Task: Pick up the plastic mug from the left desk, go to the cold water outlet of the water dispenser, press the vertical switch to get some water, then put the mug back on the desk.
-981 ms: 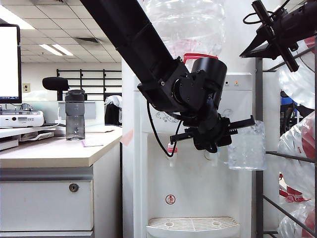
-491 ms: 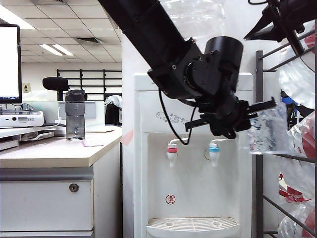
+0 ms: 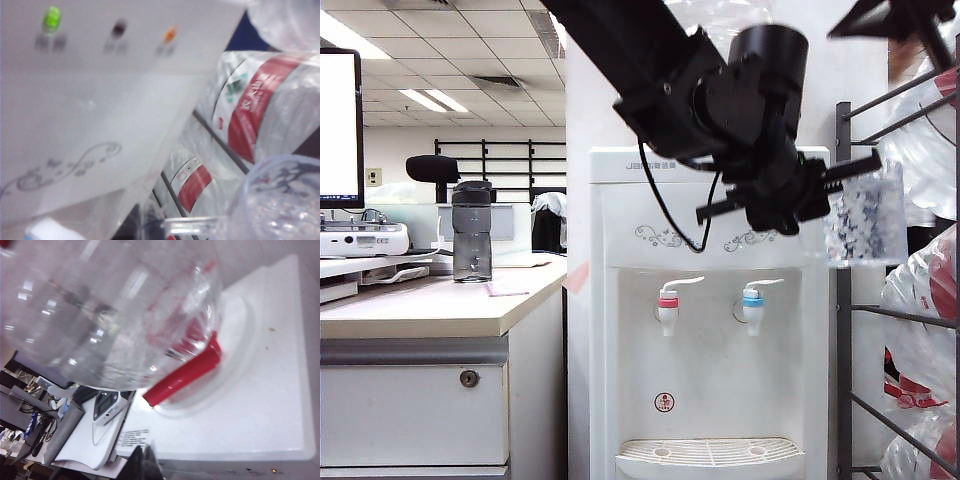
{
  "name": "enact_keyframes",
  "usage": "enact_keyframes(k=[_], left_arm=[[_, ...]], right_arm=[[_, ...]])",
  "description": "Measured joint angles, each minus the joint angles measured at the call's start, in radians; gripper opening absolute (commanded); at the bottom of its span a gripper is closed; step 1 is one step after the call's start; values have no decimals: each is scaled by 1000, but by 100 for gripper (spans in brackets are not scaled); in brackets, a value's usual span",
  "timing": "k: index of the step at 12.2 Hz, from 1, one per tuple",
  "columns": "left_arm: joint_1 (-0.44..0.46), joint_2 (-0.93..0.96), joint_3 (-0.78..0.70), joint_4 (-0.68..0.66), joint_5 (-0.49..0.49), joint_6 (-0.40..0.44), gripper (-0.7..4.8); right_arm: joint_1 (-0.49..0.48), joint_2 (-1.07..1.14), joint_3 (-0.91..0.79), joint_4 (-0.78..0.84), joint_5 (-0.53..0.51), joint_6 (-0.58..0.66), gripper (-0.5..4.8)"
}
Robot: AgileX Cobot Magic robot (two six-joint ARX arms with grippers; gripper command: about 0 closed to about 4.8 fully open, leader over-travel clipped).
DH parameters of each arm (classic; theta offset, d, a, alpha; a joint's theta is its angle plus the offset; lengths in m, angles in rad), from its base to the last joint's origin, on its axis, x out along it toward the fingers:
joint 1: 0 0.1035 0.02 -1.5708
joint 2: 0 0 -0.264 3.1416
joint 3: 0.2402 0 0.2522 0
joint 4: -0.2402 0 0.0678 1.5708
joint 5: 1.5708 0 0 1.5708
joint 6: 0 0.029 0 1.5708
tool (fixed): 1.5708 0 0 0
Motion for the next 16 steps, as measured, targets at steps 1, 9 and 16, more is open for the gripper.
enact_keyframes(k=[1, 9, 16], left_arm=[[0, -11, 0, -5, 0, 10, -7], [23, -188, 0, -32, 5, 111, -7], [213, -492, 0, -200, 90, 158, -7]], right_arm=[[-6, -18, 1, 0, 0, 0, -5], [-12, -163, 5, 0, 1, 0, -5], [-22, -234, 6, -30, -40, -76, -5]])
